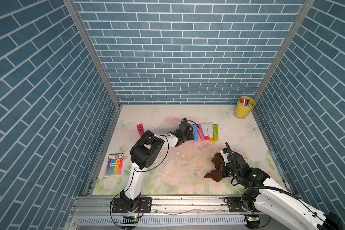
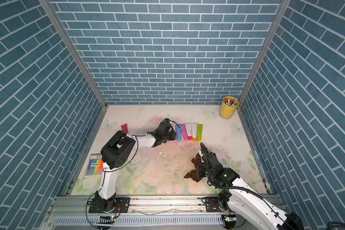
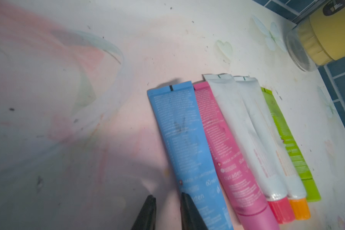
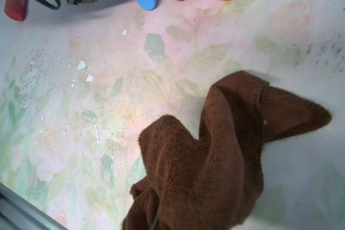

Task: Wipe the surface of the toothpaste tube
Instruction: Pick up the toothpaste from the center of the board.

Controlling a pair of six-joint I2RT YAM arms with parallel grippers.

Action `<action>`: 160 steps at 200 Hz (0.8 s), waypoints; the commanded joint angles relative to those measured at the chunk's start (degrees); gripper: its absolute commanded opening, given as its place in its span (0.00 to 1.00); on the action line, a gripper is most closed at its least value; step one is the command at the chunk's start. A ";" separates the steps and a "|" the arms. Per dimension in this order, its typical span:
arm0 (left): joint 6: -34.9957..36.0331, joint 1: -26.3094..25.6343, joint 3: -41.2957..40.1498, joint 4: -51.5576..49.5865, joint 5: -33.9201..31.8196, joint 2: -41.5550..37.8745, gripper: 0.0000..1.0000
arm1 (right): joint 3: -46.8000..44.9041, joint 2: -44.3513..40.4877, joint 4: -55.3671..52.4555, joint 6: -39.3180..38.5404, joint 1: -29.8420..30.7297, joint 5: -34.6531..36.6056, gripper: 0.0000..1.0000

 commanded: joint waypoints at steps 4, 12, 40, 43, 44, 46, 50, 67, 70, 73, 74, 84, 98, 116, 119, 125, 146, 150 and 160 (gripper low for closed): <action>1.29 0.38 2.22 -2.48 1.58 2.15 0.24 | -0.05 0.28 -0.63 1.61 -0.28 1.32 0.00; 1.36 0.38 2.71 -2.71 1.96 2.60 0.23 | -0.07 0.40 -0.62 1.61 -0.26 1.36 0.00; 1.88 0.33 4.18 -3.50 2.26 3.65 0.23 | -0.10 0.32 -0.60 1.61 -0.19 1.32 0.00; 1.99 0.36 4.31 -3.66 2.26 3.71 0.23 | -0.07 0.27 -0.61 1.61 -0.21 1.32 0.00; 2.00 0.37 4.41 -3.74 2.24 3.76 0.23 | -0.09 0.29 -0.61 1.61 -0.28 1.32 0.00; 2.00 0.38 4.60 -3.84 2.23 3.79 0.23 | -0.11 0.24 -0.64 1.61 -0.26 1.32 0.00; 2.09 0.38 4.77 -4.08 2.22 4.04 0.23 | -0.05 0.28 -0.62 1.61 -0.21 1.32 0.00; 2.51 0.38 5.76 -4.89 2.31 4.55 0.23 | -0.06 0.22 -0.62 1.61 -0.25 1.32 0.00; 2.59 0.38 5.89 -4.99 2.31 4.54 0.23 | -0.06 0.20 -0.58 1.61 -0.24 1.32 0.00; 2.62 0.34 5.86 -5.08 2.27 4.52 0.23 | -0.11 0.14 -0.70 1.61 -0.23 1.44 0.00; 2.66 0.36 5.85 -5.11 2.29 4.47 0.23 | -0.11 0.14 -0.75 1.61 -0.25 1.42 0.00; 2.91 0.38 5.39 -5.40 1.88 3.54 0.24 | -0.11 -0.06 -0.76 1.61 -0.20 1.49 0.00; 3.80 0.29 0.91 -2.92 -0.38 -1.37 0.33 | -0.20 -0.31 -0.72 1.61 -0.25 1.45 0.00; 5.58 0.33 -4.58 -3.61 -5.18 -10.21 0.49 | -0.16 -0.13 -0.45 1.39 -0.25 0.91 0.00; 6.03 0.38 -5.11 -4.58 -6.19 -11.64 0.51 | -0.14 -0.05 -0.40 1.35 -0.26 0.76 0.00; 6.84 0.38 -6.00 -6.54 -8.33 -14.46 0.54 | -0.11 0.10 -0.29 1.28 -0.27 0.53 0.00; 8.81 1.70 -9.30 -13.64 -15.94 -24.04 0.61 | -0.14 0.14 0.04 1.00 -0.25 -0.28 0.00; 9.01 2.20 -10.14 -14.71 -17.25 -25.93 0.62 | -0.23 0.05 0.08 0.95 -0.24 -0.43 0.00; 9.36 3.77 -12.30 -16.88 -19.81 -30.12 0.64 | -0.24 -0.25 0.18 0.87 -0.26 -0.69 0.00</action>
